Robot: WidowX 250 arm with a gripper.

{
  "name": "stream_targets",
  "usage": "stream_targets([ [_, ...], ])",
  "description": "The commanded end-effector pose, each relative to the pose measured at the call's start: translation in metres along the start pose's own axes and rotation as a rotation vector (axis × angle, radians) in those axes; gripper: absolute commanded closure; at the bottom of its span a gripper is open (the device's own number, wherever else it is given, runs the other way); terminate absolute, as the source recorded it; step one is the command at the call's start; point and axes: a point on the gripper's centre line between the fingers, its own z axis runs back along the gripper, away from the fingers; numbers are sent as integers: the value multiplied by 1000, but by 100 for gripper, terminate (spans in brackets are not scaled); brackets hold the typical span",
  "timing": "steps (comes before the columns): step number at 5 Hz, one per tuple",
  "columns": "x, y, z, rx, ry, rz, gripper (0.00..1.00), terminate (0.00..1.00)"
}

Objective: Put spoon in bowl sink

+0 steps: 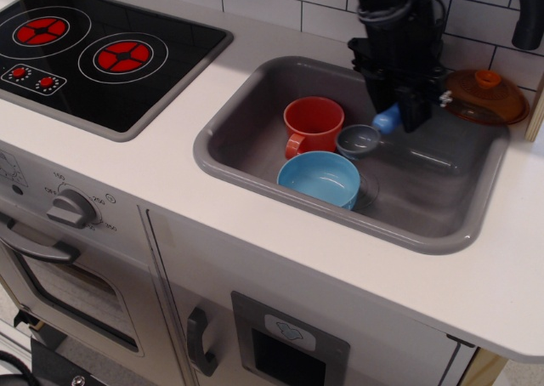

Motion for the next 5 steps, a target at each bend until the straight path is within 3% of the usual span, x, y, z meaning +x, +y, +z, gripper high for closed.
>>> stream_targets([
  [1, 5, 25, 24, -7, -82, -174, 100, 0],
  [3, -16, 29, 16, -29, -120, -230, 100, 0],
  [4, -27, 25, 15, -73, -112, -252, 100, 0],
  [5, -34, 19, 15, -69, -126, -274, 100, 0],
])
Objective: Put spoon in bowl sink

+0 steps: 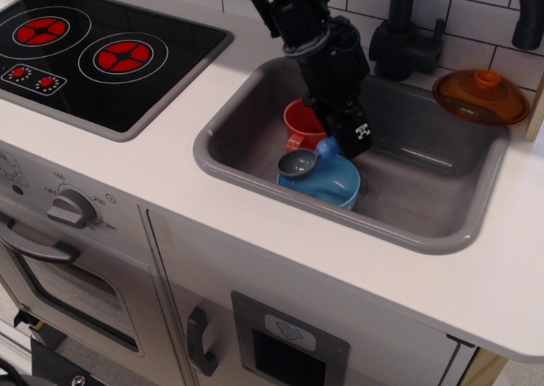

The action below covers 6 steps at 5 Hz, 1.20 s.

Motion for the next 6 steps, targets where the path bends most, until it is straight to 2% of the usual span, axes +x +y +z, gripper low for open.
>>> stream_targets([
  [1, 13, -7, 24, 95, -95, -10, 0, 0],
  [3, 18, -10, 32, 96, -140, 38, 0, 0],
  [4, 27, -14, 46, 57, -164, 82, 0, 0],
  [5, 36, -17, 55, 50, -143, 162, 0, 0],
  [6, 36, -17, 55, 50, -143, 162, 0, 0],
])
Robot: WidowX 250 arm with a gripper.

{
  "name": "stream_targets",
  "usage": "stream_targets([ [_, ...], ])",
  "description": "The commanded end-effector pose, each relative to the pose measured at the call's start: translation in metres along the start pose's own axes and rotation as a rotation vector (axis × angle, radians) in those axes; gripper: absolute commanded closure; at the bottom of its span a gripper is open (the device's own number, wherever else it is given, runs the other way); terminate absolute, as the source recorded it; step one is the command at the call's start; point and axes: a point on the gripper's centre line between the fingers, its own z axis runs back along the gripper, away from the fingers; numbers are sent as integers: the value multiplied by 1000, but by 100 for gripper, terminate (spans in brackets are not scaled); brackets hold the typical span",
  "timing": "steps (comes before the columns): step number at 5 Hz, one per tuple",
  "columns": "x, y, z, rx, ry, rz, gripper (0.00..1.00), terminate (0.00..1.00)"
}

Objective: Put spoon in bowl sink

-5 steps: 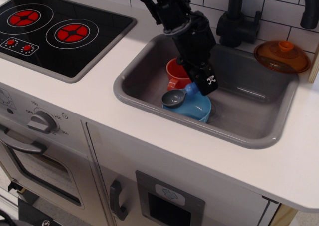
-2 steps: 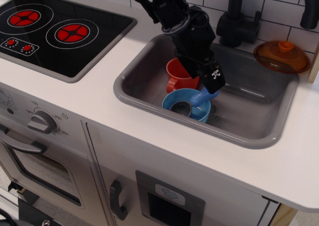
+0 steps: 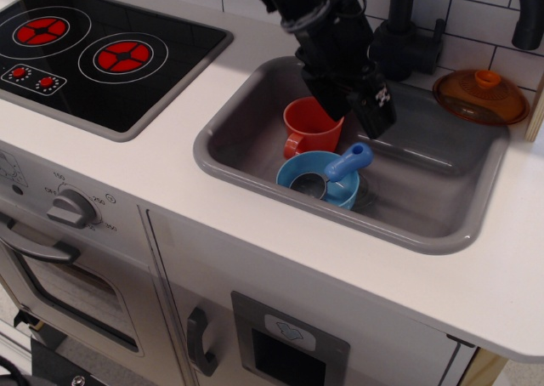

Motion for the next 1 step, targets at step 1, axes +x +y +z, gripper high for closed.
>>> stream_targets([
  [1, 22, -5, 25, 38, -68, -43, 0, 100],
])
